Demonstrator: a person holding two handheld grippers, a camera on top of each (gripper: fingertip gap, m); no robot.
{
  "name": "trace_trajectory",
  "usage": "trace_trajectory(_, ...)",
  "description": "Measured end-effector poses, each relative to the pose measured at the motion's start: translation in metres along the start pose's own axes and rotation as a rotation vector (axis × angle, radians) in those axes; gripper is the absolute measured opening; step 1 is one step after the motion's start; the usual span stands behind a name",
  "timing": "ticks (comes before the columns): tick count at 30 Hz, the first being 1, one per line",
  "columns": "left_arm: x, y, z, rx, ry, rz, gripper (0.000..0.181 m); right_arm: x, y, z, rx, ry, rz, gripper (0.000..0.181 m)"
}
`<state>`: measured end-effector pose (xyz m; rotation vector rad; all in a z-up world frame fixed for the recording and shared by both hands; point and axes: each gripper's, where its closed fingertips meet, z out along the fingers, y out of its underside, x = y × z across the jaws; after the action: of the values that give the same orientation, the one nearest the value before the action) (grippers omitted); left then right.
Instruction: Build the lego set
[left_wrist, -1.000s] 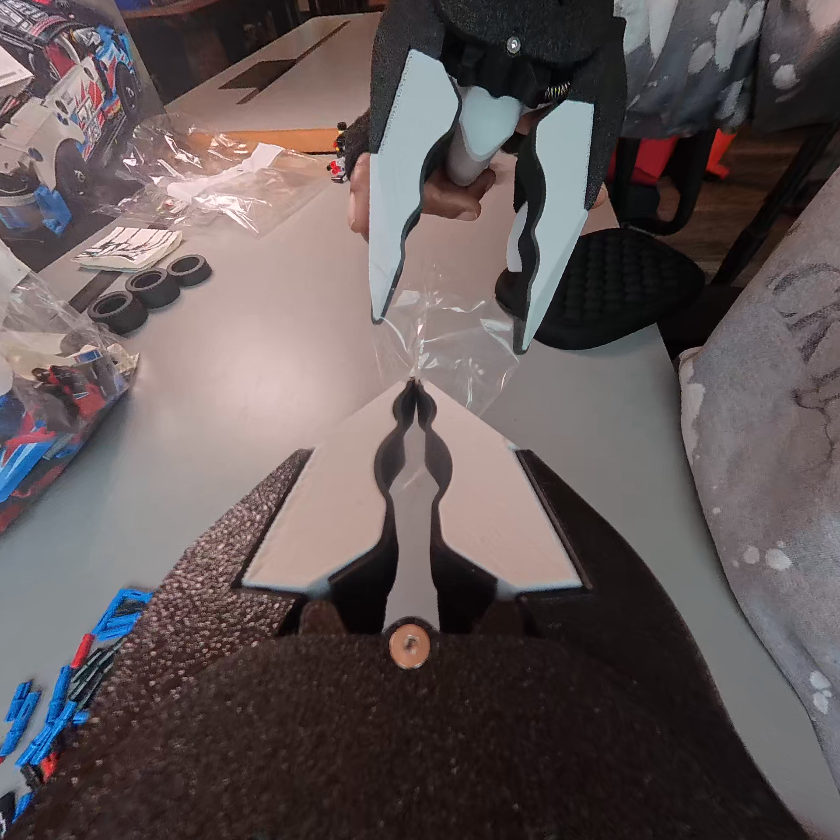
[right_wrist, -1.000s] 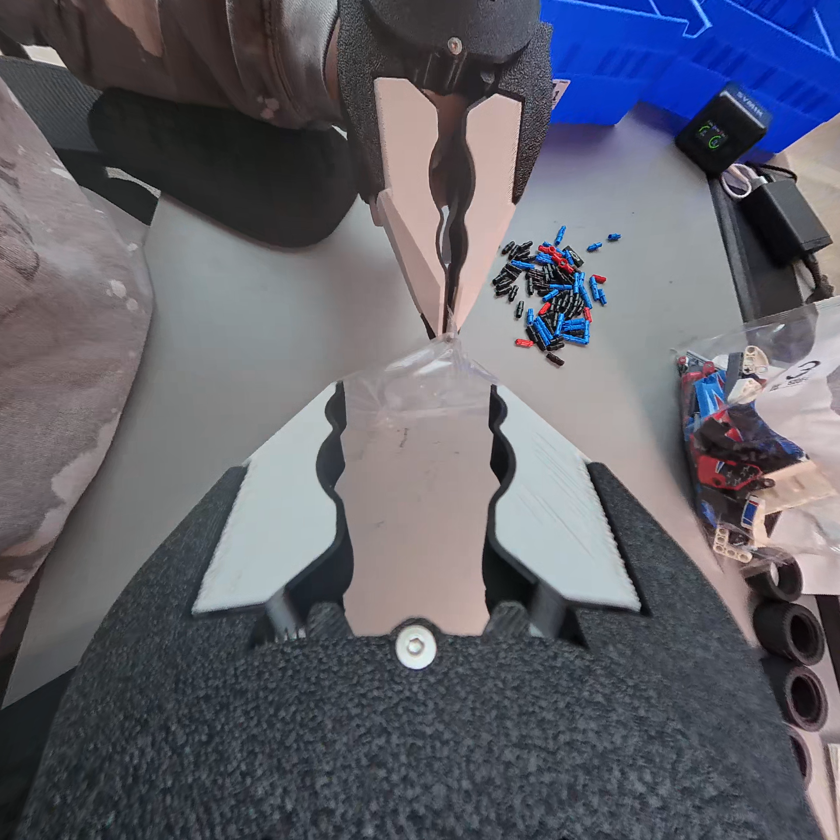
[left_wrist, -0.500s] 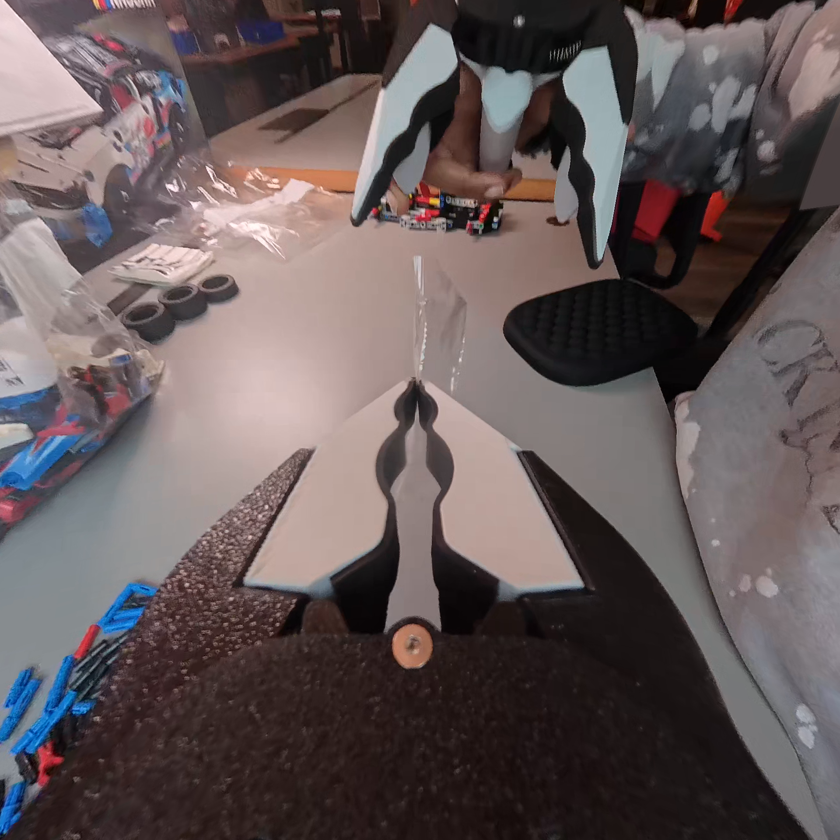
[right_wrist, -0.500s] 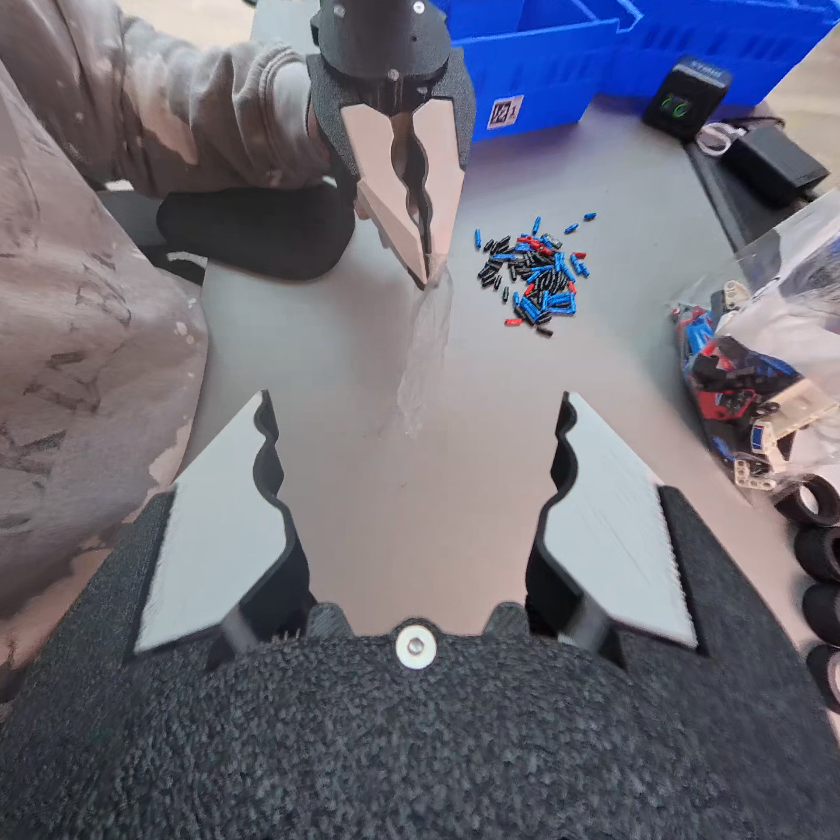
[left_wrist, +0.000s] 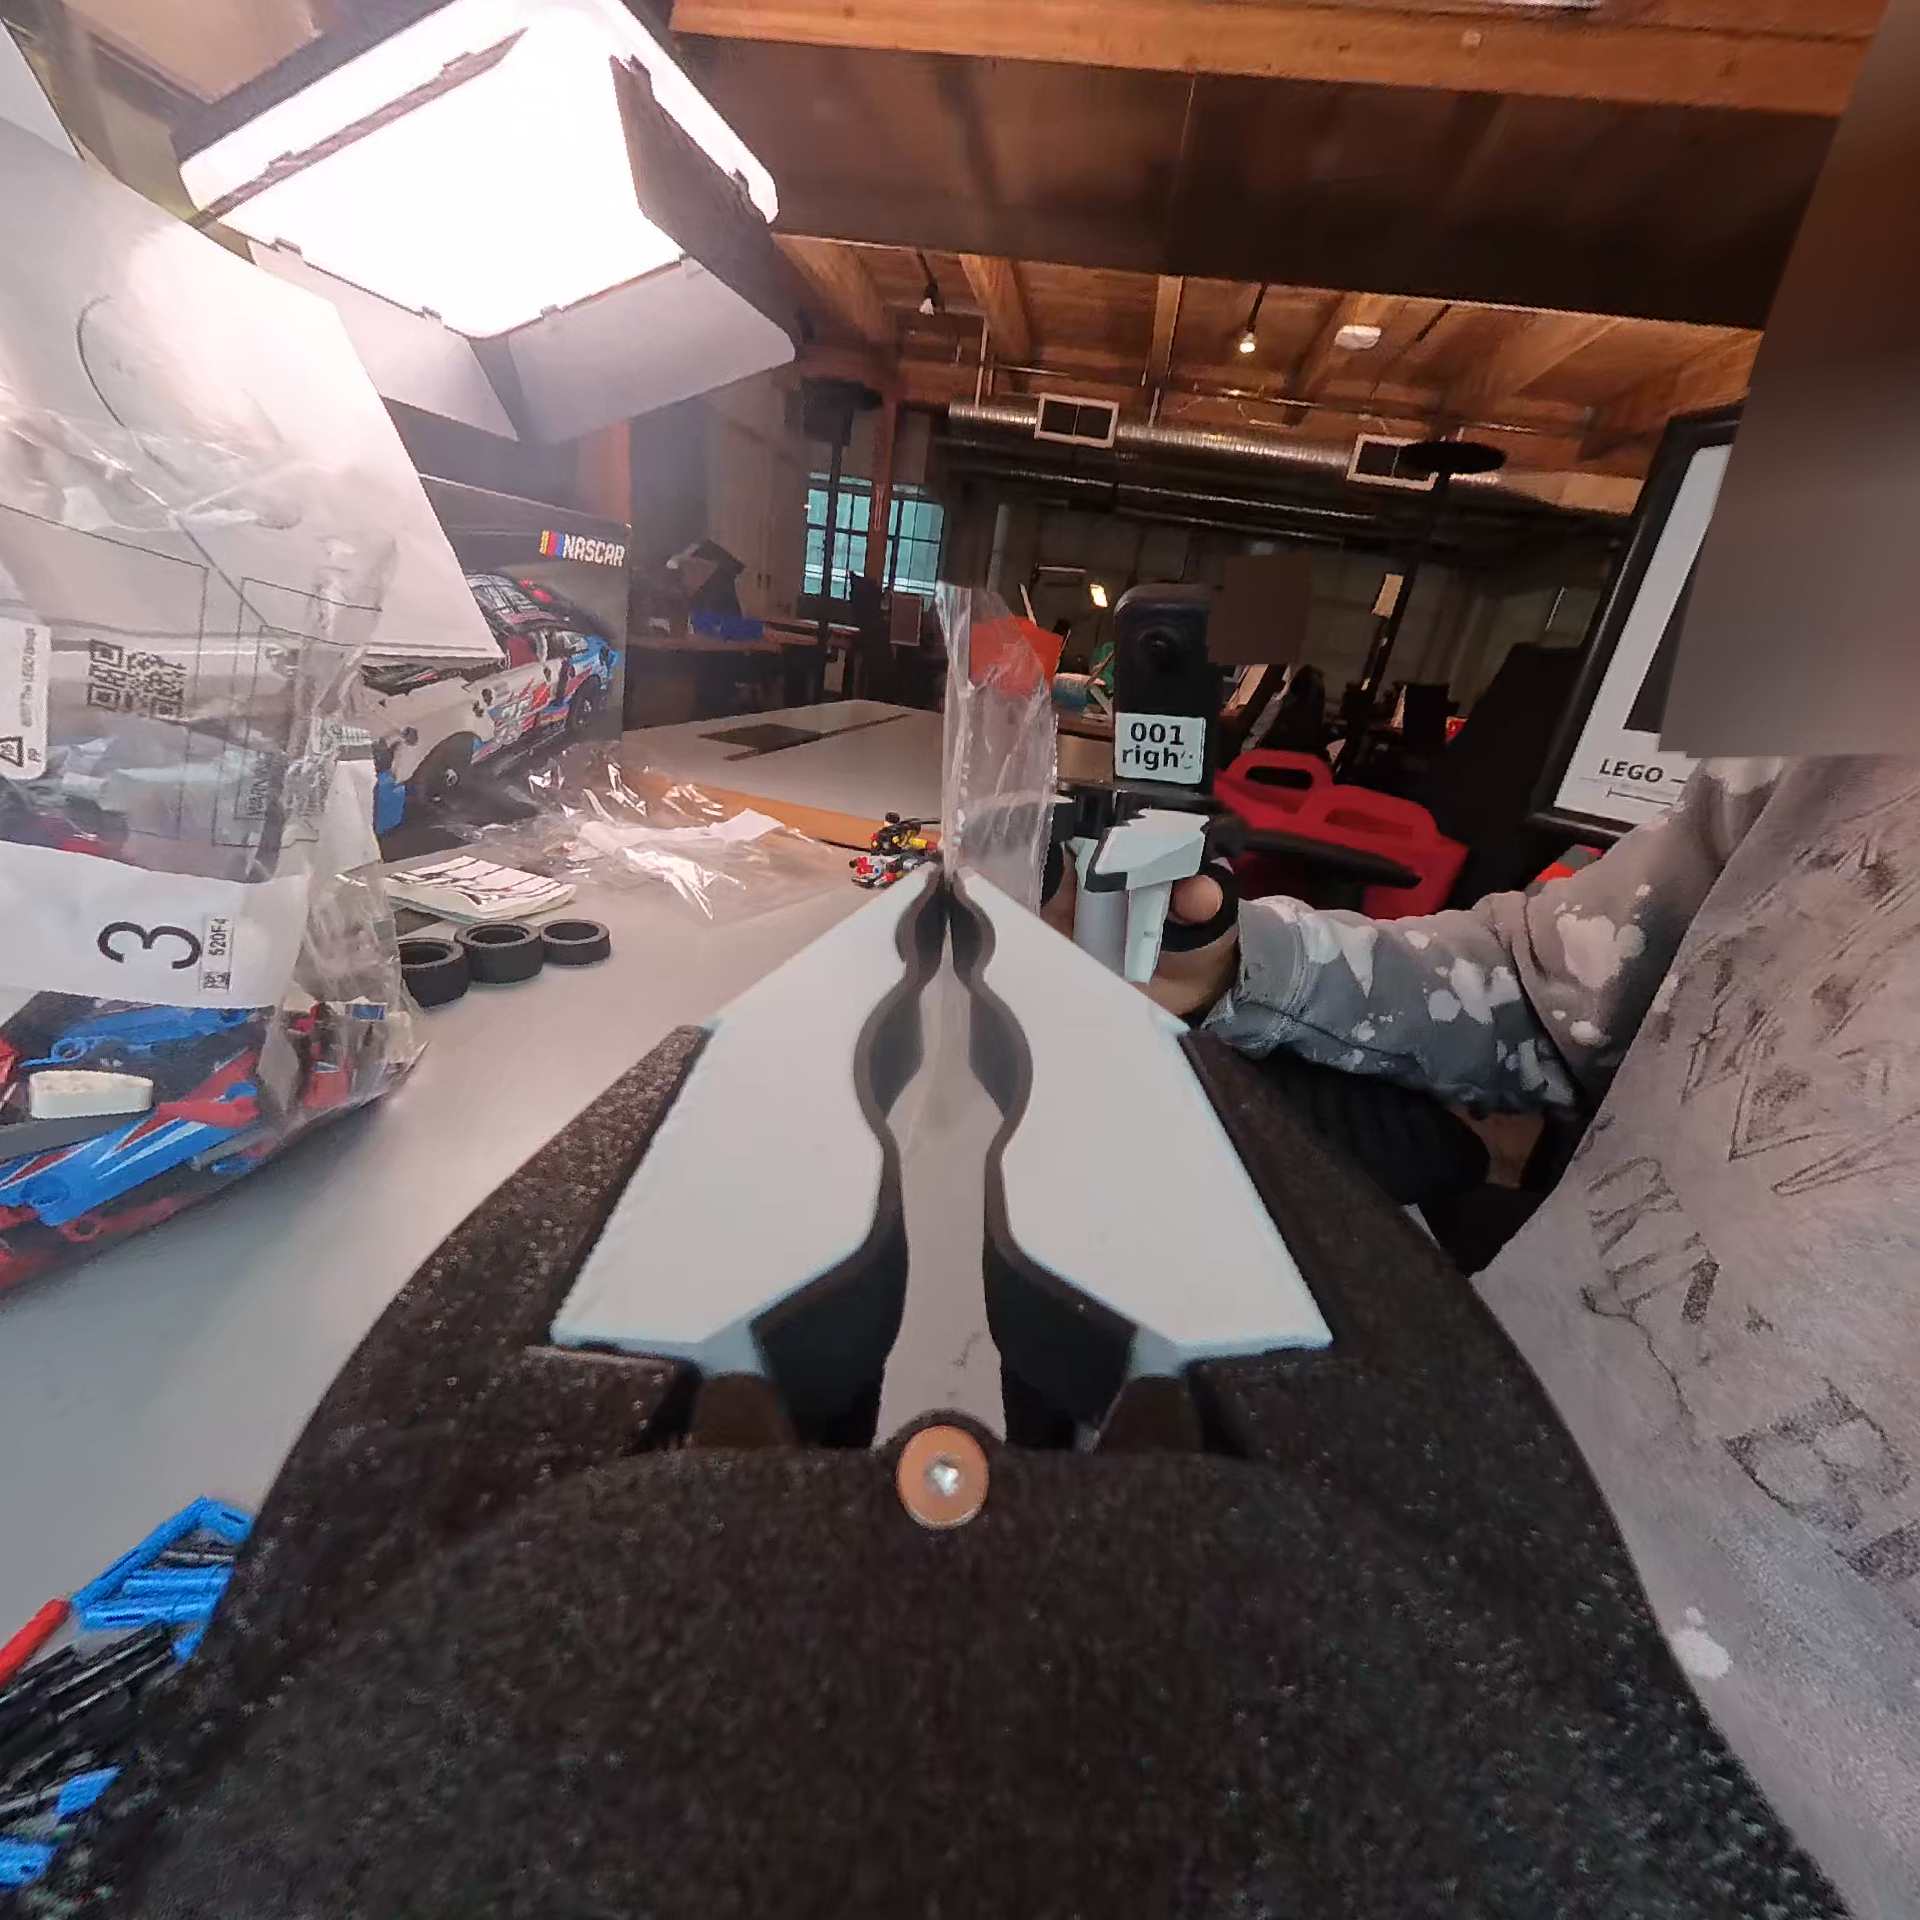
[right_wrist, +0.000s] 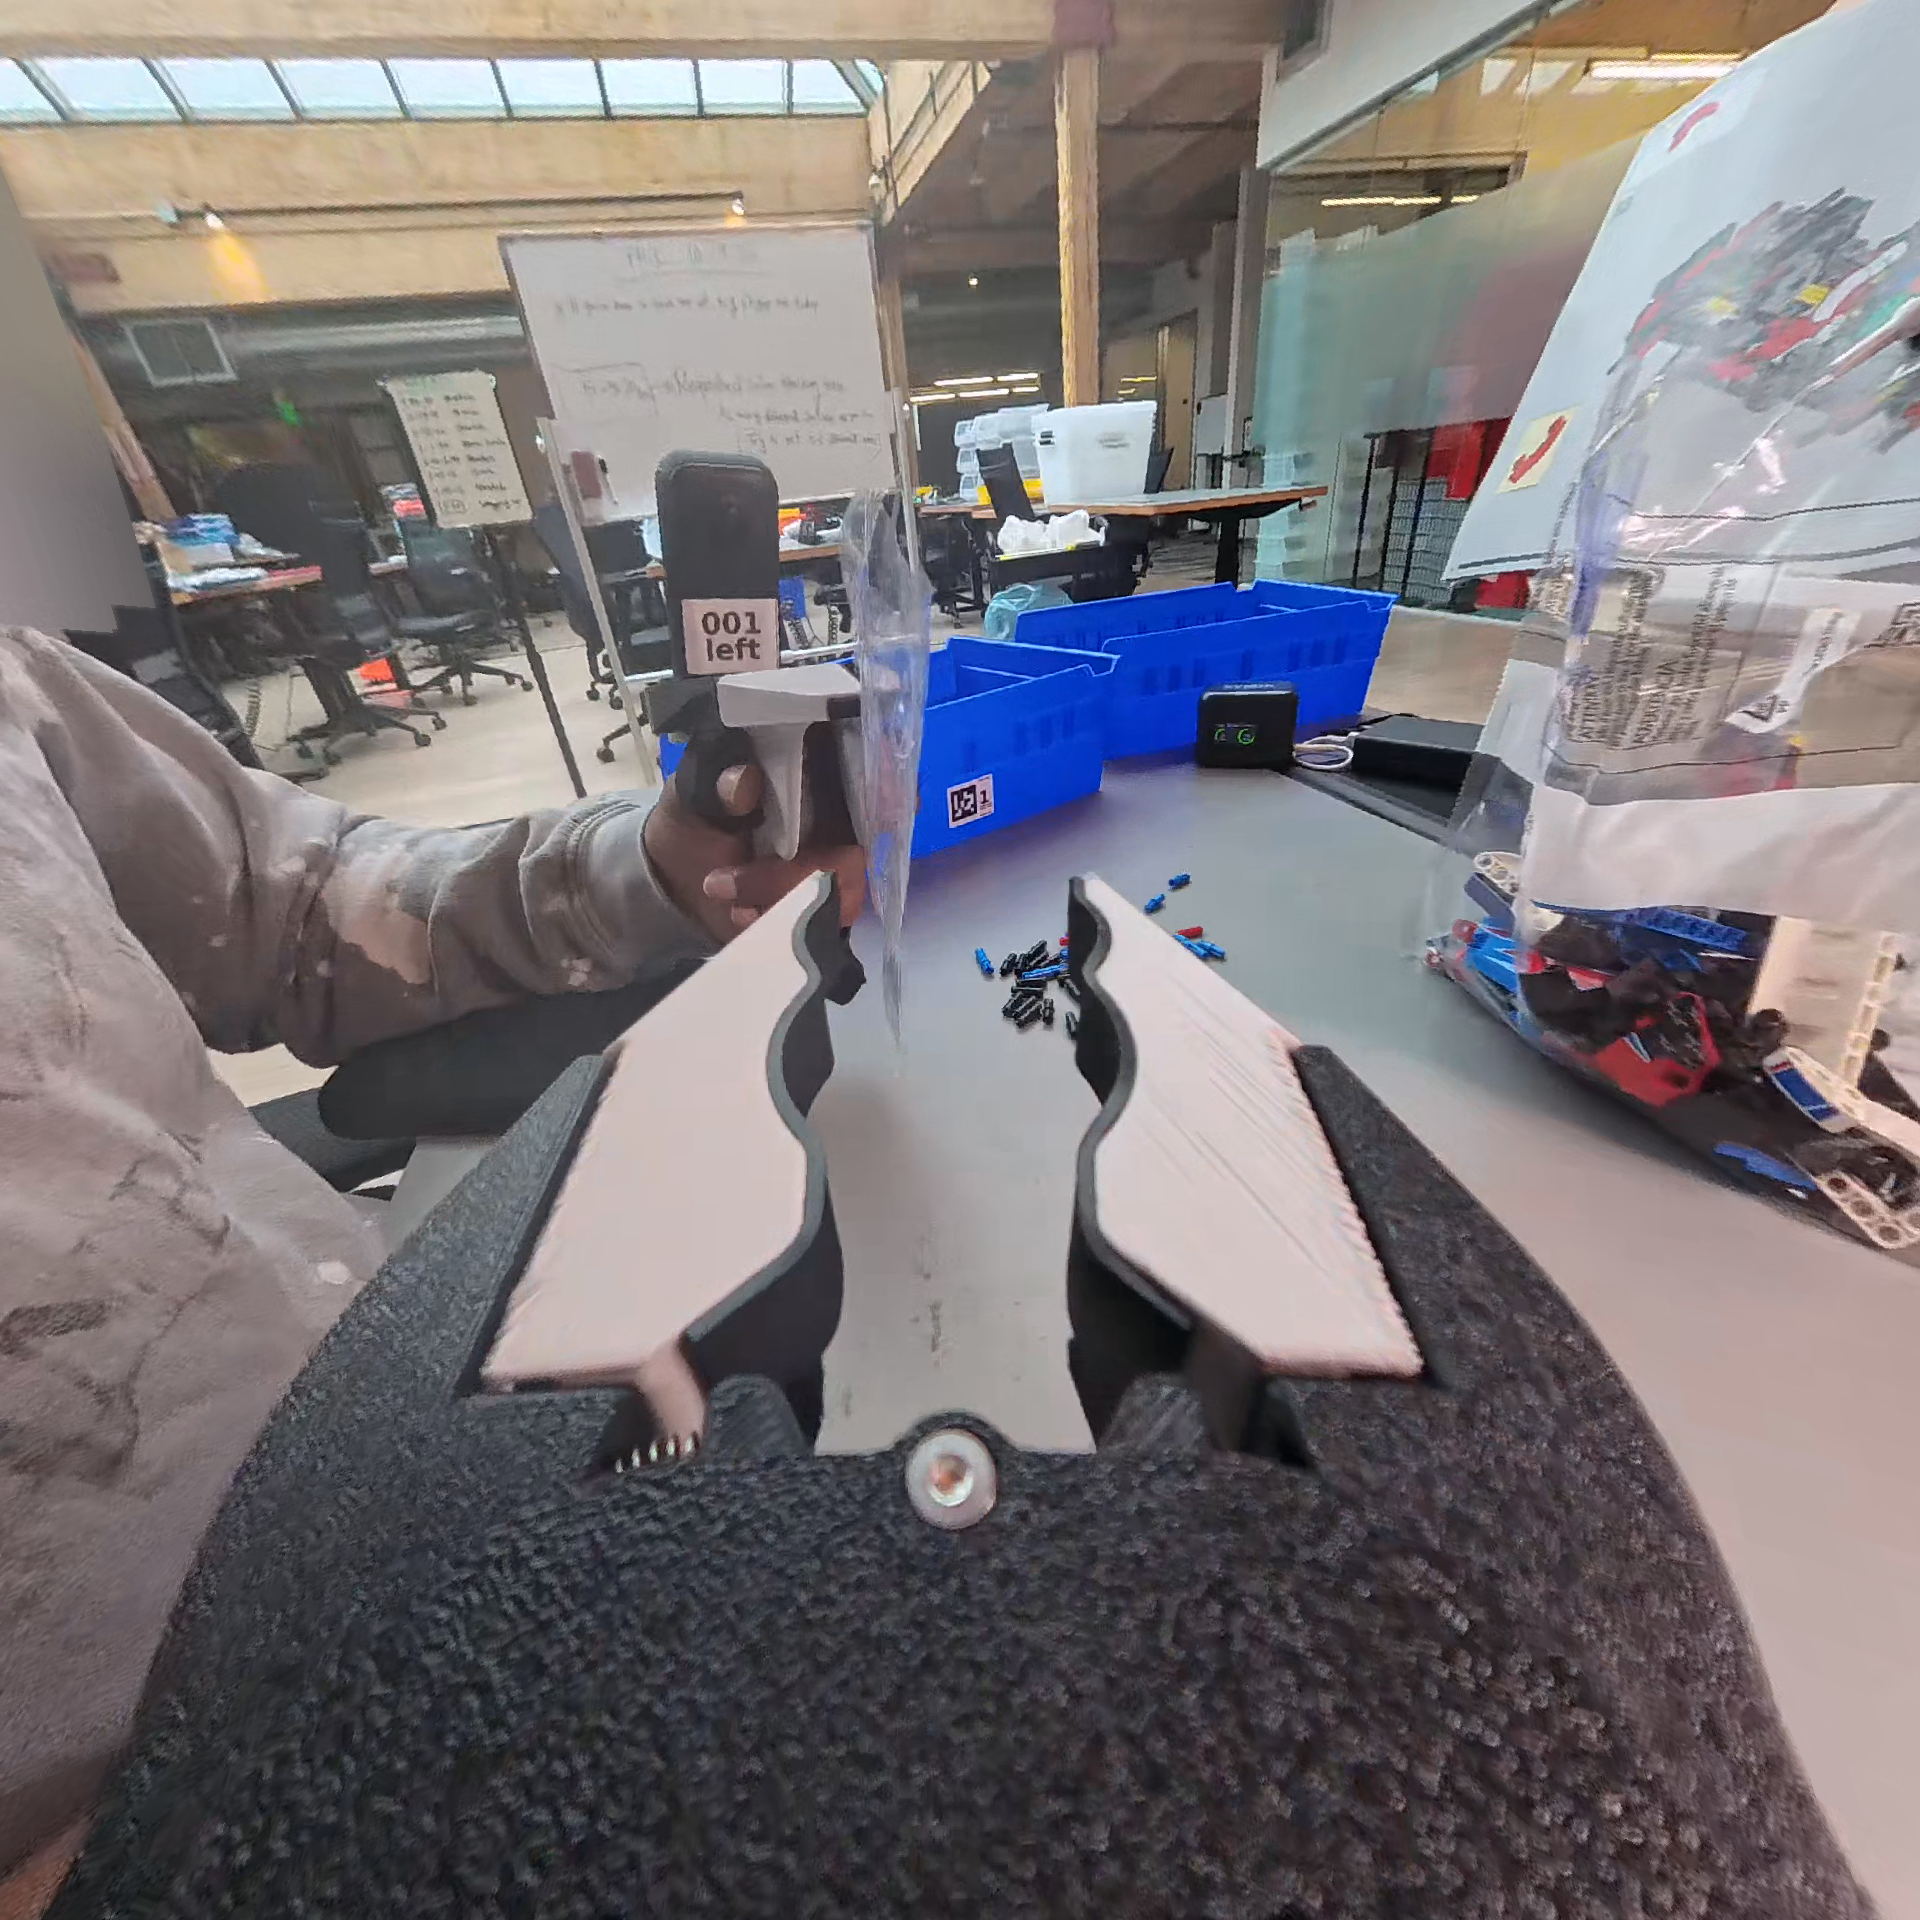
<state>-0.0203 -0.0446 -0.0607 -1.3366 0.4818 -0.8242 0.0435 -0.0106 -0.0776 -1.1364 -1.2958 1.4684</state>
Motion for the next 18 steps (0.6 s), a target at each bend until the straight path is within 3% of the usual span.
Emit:
trace_trajectory(7, -0.001, -0.002, -0.004, 0.036, 0.008, -0.013, 0.0, -0.002, -0.006, 0.012, 0.01, -0.034, -0.063, 0.001)
trace_trajectory(14, 0.015, 0.022, 0.011, -0.06, 0.086, -0.015, 0.0, -0.019, 0.007, 0.023, -0.01, -0.117, -0.069, 0.0)
trace_trajectory(18, 0.017, 0.026, 0.012, -0.082, 0.091, 0.008, 0.0, -0.006, 0.008, 0.02, 0.002, -0.052, -0.059, 0.0)
